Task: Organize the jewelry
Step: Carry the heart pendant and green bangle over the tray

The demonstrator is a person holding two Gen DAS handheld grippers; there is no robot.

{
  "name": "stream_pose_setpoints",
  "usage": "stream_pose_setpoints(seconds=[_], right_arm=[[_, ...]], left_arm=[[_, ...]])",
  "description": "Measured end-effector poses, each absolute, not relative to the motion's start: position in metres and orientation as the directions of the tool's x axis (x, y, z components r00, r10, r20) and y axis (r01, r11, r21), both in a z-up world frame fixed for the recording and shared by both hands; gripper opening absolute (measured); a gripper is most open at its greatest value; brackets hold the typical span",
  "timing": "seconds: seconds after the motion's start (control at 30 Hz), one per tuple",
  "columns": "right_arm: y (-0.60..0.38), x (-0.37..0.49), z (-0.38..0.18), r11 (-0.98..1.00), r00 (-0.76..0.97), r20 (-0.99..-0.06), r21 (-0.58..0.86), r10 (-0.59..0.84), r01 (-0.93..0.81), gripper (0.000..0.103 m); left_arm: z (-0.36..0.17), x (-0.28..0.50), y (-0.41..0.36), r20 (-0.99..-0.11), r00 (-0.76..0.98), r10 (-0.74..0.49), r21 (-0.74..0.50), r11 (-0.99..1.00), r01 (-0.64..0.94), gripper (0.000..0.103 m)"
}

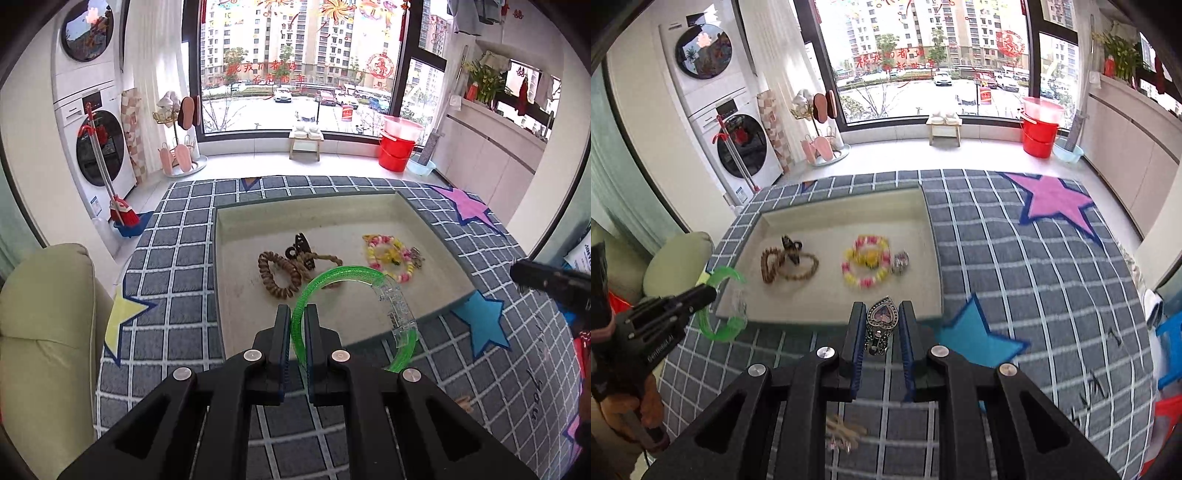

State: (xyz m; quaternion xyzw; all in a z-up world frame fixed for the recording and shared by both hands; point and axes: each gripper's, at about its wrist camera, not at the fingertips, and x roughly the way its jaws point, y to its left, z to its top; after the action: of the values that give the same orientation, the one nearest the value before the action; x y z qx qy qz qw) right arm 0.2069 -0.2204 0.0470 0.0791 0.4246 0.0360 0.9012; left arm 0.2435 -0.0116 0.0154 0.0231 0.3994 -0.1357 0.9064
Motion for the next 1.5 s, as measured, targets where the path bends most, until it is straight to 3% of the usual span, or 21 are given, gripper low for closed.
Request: stream_pose_setpoints(seconds=[0.33, 0.73, 1.1, 1.5], right_arm=[[-0.210, 0.259, 0.040, 0.984, 0.631, -0.760, 0.179, 0.152, -0.021, 0.020], [-0.196, 0.299, -0.008, 0.981, 0.556, -0.812, 0.193, 0.178, -0.033, 0.020], [-0.200, 0.319, -0.042, 0.980, 0.522, -0.837, 0.197, 0.161, 0.014, 0.019], [-0.191, 0.316, -0.041, 0.989, 0.527, -0.840, 0.148, 0.131, -0.010, 0.022]], left_arm=[[-0.010, 0.279, -0.014, -0.775, 0.596, -0.210, -0.070, 0.966, 0.250, 0.021], [-0.041, 0.315, -0.022, -0.830, 0.531, -0.171, -0.034, 0.966, 0.258, 0.021], [-0.042, 0.330, -0.036, -0.801, 0.583, -0.134, 0.015, 0.969, 0.245, 0.021], [-0.040, 0.326, -0.035, -0.793, 0.594, -0.134, 0.009, 0.973, 0.231, 0.021]])
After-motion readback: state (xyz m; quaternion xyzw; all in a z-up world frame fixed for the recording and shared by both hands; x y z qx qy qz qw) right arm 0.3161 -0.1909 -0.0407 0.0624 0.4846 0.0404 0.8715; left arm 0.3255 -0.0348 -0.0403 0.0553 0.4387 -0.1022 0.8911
